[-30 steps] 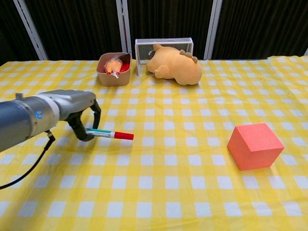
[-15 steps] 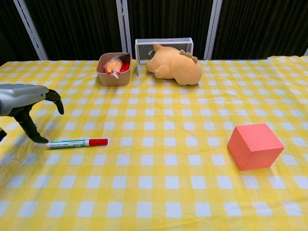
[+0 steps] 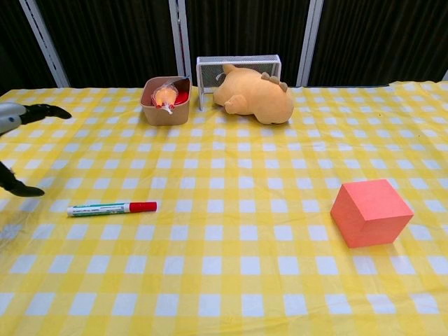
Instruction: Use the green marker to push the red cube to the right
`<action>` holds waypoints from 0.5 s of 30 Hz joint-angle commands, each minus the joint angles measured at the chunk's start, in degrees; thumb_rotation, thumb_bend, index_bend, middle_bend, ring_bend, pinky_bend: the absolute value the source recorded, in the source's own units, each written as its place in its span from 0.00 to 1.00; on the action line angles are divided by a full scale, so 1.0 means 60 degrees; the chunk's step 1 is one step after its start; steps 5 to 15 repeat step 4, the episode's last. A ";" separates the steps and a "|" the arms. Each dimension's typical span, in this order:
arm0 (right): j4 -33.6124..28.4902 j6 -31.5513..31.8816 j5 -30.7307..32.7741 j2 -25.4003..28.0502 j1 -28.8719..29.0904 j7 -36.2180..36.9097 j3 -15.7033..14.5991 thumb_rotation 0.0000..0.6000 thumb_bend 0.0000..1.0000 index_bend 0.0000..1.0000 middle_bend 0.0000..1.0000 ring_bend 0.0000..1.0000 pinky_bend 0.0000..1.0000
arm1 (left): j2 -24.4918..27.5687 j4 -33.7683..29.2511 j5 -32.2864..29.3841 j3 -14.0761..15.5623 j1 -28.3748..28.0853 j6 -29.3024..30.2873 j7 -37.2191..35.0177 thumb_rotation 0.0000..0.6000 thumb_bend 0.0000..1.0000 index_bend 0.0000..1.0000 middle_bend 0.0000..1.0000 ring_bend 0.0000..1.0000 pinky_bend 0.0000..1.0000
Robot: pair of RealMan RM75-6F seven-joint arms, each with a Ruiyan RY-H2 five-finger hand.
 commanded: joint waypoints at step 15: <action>-0.0004 -0.0006 -0.0025 -0.0056 0.0010 -0.0143 0.0000 1.00 0.32 0.00 0.00 0.00 0.00 | 0.0968 0.0364 0.2238 0.1108 0.1618 0.1436 -0.2030 1.00 0.15 0.00 0.00 0.00 0.02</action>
